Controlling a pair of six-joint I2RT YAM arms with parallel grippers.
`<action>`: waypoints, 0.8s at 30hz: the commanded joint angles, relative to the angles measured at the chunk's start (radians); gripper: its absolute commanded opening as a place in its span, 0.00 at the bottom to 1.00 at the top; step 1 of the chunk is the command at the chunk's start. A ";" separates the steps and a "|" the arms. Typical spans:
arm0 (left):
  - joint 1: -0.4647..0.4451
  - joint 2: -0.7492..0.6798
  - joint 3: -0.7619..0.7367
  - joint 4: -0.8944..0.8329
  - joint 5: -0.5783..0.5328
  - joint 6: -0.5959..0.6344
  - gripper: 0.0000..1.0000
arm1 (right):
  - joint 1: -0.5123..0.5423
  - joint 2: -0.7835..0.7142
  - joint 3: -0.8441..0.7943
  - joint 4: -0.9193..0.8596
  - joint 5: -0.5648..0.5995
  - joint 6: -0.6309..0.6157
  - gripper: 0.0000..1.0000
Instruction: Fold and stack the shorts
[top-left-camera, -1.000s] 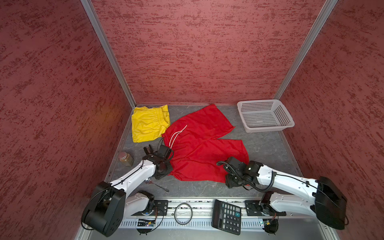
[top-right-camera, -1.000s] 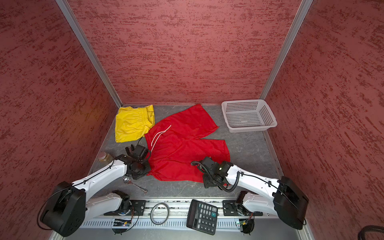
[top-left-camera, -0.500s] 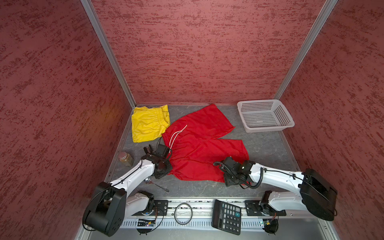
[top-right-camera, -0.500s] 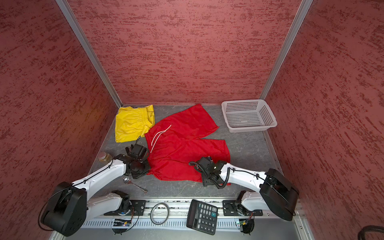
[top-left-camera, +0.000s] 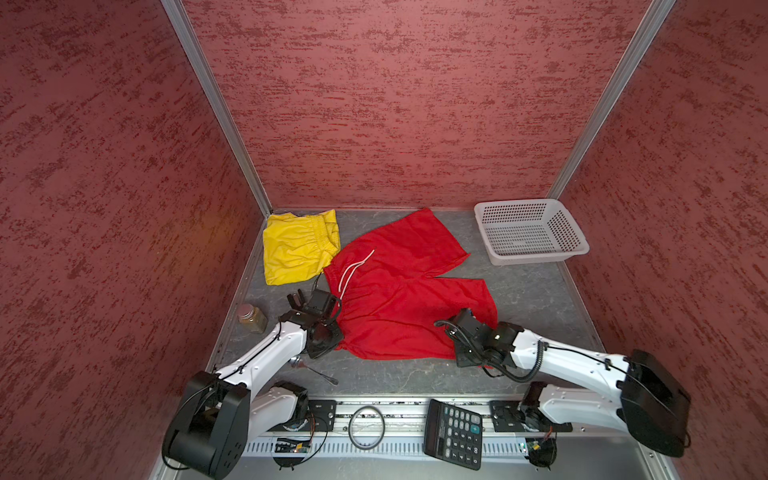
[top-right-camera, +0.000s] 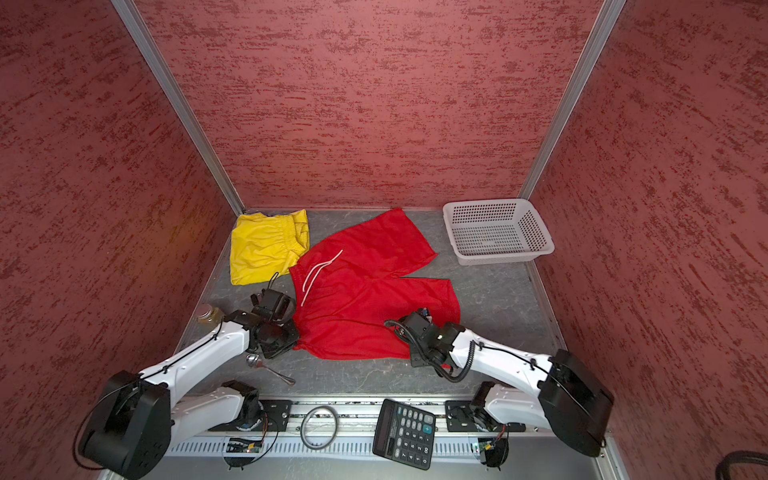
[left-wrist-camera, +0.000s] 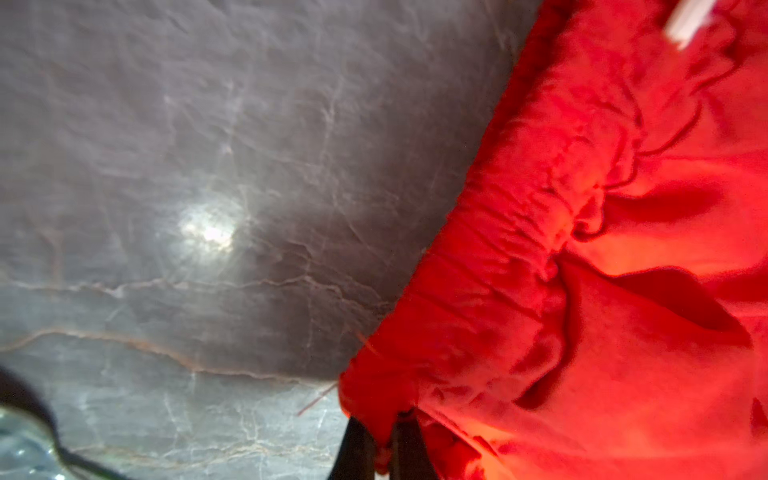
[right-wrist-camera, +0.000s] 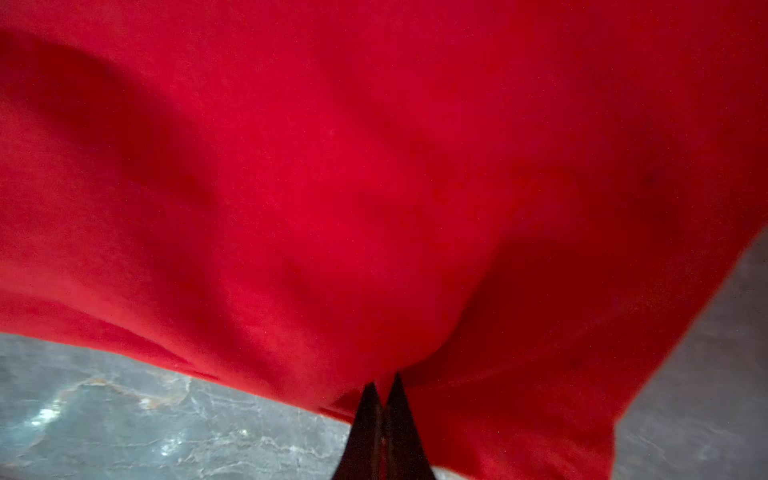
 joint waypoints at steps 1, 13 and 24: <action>0.029 -0.048 -0.012 -0.055 -0.037 0.014 0.00 | -0.081 -0.082 0.012 -0.091 0.041 0.016 0.05; 0.051 -0.202 0.136 -0.200 -0.009 0.003 0.00 | -0.278 -0.088 0.268 -0.110 0.053 -0.163 0.02; 0.067 -0.152 0.464 -0.242 -0.042 0.060 0.00 | -0.439 0.180 0.643 0.070 -0.003 -0.374 0.04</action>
